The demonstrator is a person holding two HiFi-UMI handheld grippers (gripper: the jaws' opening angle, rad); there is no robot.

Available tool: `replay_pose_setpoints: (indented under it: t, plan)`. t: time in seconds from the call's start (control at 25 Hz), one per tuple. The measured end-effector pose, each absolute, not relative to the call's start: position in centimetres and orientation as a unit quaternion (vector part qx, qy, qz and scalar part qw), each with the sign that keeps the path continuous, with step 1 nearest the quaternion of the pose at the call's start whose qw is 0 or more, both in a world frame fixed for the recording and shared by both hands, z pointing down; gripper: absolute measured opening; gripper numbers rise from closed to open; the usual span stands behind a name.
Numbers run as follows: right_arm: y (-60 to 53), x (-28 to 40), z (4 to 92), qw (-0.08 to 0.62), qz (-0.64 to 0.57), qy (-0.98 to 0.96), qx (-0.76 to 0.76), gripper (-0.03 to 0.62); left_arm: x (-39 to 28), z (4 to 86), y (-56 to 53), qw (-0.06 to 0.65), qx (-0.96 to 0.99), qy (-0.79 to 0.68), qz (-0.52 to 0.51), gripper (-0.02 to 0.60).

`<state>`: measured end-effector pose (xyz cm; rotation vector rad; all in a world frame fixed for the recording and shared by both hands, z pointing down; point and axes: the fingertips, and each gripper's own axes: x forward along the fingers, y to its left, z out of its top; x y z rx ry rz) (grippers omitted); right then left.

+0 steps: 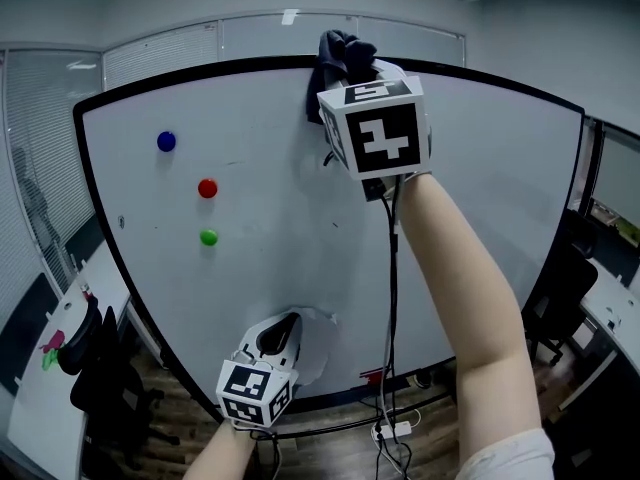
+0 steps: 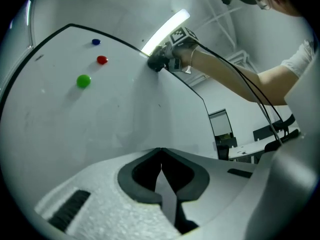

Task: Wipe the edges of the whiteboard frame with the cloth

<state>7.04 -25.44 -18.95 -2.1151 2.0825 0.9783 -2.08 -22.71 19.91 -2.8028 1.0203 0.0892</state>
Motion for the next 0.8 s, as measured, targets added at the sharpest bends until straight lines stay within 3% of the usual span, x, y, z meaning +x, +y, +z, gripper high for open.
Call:
replay_pose_setpoints:
  t: [0.28, 0.8]
  plan:
    - [-25.0, 11.1, -19.0, 0.016, 0.313, 0.67, -0.673, 0.07, 2.7, 18.8, -22.4, 0.099, -0.94, 0.326, 0.031, 0.018]
    - [-23.8, 19.3, -19.1, 0.018, 0.327, 0.711, -0.622, 0.071, 16.7, 18.0, -21.1, 0.073, -0.935, 0.336, 0.082, 0.02]
